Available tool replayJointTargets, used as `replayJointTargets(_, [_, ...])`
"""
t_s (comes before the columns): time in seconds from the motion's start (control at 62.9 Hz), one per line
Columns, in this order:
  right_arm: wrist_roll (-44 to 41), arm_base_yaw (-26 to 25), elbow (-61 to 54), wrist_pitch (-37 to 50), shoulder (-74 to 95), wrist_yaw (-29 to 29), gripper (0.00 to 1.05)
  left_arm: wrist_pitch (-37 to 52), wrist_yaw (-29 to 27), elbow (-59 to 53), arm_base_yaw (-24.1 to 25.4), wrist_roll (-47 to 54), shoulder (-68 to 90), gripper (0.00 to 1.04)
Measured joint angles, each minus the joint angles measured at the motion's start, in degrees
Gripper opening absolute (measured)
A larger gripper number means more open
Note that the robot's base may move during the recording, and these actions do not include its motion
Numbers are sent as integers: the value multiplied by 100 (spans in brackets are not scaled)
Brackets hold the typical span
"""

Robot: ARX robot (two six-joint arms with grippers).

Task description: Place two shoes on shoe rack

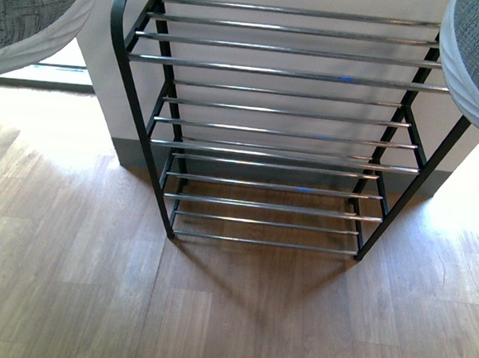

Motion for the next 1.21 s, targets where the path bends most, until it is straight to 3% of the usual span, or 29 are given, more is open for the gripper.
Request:
replayJointTargets(0.064, [-9, -2, -2, 11, 4, -22, 1, 0, 0, 0, 0, 0, 0, 2])
replayJointTargets(0.159, [-385, -44, -162, 1091, 162, -592, 1, 0, -2, 0, 0, 0, 0, 2])
replayJointTargets(0.238, [-437, 162, 72, 1040, 160, -614, 1, 0, 7, 0, 0, 2, 0, 2])
replayJointTargets(0.429, [-66, 1180, 1211, 138, 581, 409, 1, 0, 4, 0, 0, 0, 0, 2])
replayJointTargets(0.715, [671, 2546, 3117, -345, 2516, 2144, 1, 0, 2, 0, 0, 0, 0, 2])
replayJointTargets(1.001, [1272, 2736, 4697, -946, 4474, 3663, 1, 0, 4, 0, 0, 0, 0, 2])
replayJointTargets(1.207, [1355, 2424, 5517, -1261, 5342, 4166, 1, 0, 4, 0, 0, 0, 0, 2])
